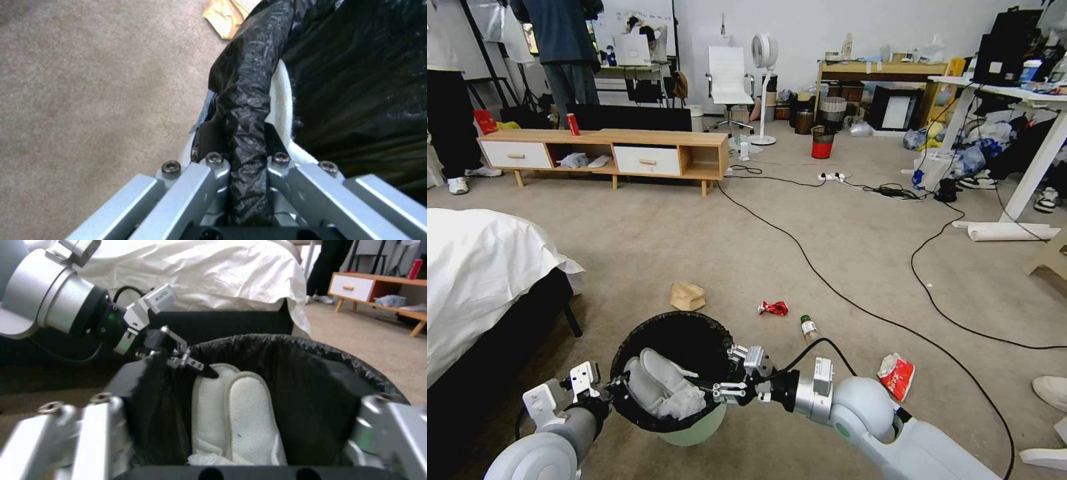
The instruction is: Pick up the trash bin and place the garbage on the floor into it.
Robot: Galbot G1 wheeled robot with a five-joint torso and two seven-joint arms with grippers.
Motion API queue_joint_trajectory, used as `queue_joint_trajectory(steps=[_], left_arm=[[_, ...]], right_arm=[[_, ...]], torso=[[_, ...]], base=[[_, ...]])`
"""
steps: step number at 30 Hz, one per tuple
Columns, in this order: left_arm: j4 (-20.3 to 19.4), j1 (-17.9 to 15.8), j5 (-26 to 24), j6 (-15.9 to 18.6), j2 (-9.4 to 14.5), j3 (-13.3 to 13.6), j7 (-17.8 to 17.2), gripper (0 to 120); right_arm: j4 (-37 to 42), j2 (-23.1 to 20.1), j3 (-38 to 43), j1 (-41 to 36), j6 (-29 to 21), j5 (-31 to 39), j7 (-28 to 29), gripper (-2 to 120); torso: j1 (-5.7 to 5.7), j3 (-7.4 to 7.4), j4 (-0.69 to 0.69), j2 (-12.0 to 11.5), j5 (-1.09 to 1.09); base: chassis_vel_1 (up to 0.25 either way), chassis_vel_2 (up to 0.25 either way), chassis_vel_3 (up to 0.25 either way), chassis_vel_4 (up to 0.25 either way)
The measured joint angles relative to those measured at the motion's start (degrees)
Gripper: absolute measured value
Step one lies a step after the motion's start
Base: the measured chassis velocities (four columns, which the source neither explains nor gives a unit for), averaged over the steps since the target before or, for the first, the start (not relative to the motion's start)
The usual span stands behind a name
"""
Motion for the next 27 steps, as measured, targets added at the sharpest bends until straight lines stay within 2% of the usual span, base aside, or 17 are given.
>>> queue_joint_trajectory(steps=[1, 2, 5, 9, 11, 12, 13, 14, 15, 16, 20, 22, 27], left_arm=[[0.02, 0.00, 0.02, 0.00, -0.03, -0.01, 0.02, 3], [0.02, 0.00, 0.02, 0.00, -0.03, -0.01, 0.02, 3], [0.11, 0.07, 0.11, 0.00, -0.08, -0.23, 0.07, 3], [0.10, 0.05, 0.15, 0.01, -0.12, -0.32, 0.07, 3], [0.11, -0.05, 0.50, 0.01, -0.19, -0.49, 0.13, 3], [0.08, -0.10, 0.63, 0.01, -0.19, -0.59, 0.25, 3], [0.08, -0.10, 0.63, 0.01, -0.19, -0.59, 0.25, 3], [-0.02, -0.13, 0.72, 0.01, -0.19, -0.63, 0.34, 3], [-0.02, -0.13, 0.72, 0.01, -0.19, -0.63, 0.34, 3], [-0.13, -0.19, 1.02, 0.02, -0.22, -0.71, 0.56, 3], [-0.22, -0.24, 1.32, 0.02, -0.39, -0.81, 0.80, 3], [-0.22, -0.20, 1.56, 0.02, -0.67, -0.82, 1.13, 3], [0.10, -0.24, 2.28, 0.02, -0.80, -0.39, 1.59, 3]], right_arm=[[-0.09, 0.06, -0.07, 0.11, 0.10, 0.01, 0.11, 84], [-0.09, 0.06, -0.07, 0.11, 0.10, 0.01, 0.11, 84], [-0.21, 0.52, -0.09, 0.56, 0.69, 0.26, 1.23, 98], [-0.22, 1.19, 0.95, 1.17, 0.83, 0.72, 4.25, 99], [0.19, 2.24, 2.60, 2.14, -0.98, 0.14, 12.22, 100], [0.69, 2.95, 3.95, 3.05, -3.20, -0.02, 18.19, 100], [0.69, 2.95, 3.95, 3.05, -3.20, -0.02, 18.19, 100], [0.92, 3.37, 5.29, 3.77, -4.60, -0.12, 22.34, 100], [0.92, 3.37, 5.29, 3.77, -4.60, -0.12, 22.34, 100], [1.06, 3.53, 7.05, 4.27, -5.69, -0.27, 26.13, 100], [1.38, 3.13, 9.50, 4.12, -6.77, -0.33, 30.11, 100], [1.85, 2.40, 11.88, 2.45, -8.14, -0.13, 35.16, 100], [1.86, 1.78, 15.59, -0.55, -8.61, -0.20, 37.59, 100]], torso=[[0.00, 0.00, 0.00, 0.00, 0.00], [0.00, 0.00, 0.00, 0.00, 0.00], [0.00, 0.00, 0.00, 0.00, 0.00], [0.00, 0.00, 0.00, 0.00, 0.00], [0.00, 0.00, 0.00, 0.00, 0.00], [0.00, 0.00, 0.01, 0.00, 0.00], [0.00, 0.00, 0.01, 0.00, 0.00], [0.00, 0.00, 0.01, 0.00, -0.01], [0.00, 0.00, 0.01, 0.00, -0.01], [0.00, 0.00, 0.01, 0.00, 0.00], [0.00, 0.00, 0.01, 0.00, 0.00], [0.00, 0.00, -0.01, 0.00, 0.01], [0.00, 0.00, 0.00, 0.00, 0.00]], base=[[0.000, 0.000, 0.000, 0.000], [0.000, 0.000, 0.000, 0.000], [0.000, 0.000, 0.000, 0.000], [0.000, 0.000, 0.000, 0.000], [0.000, 0.000, 0.000, 0.000], [0.000, 0.000, 0.000, 0.000], [0.000, 0.000, 0.000, 0.000], [0.000, 0.000, 0.000, 0.000], [0.000, 0.000, 0.000, 0.000], [0.000, 0.000, 0.000, 0.000], [0.000, 0.000, 0.000, 0.000], [0.000, 0.000, 0.000, 0.000], [0.000, 0.000, 0.000, 0.000]])
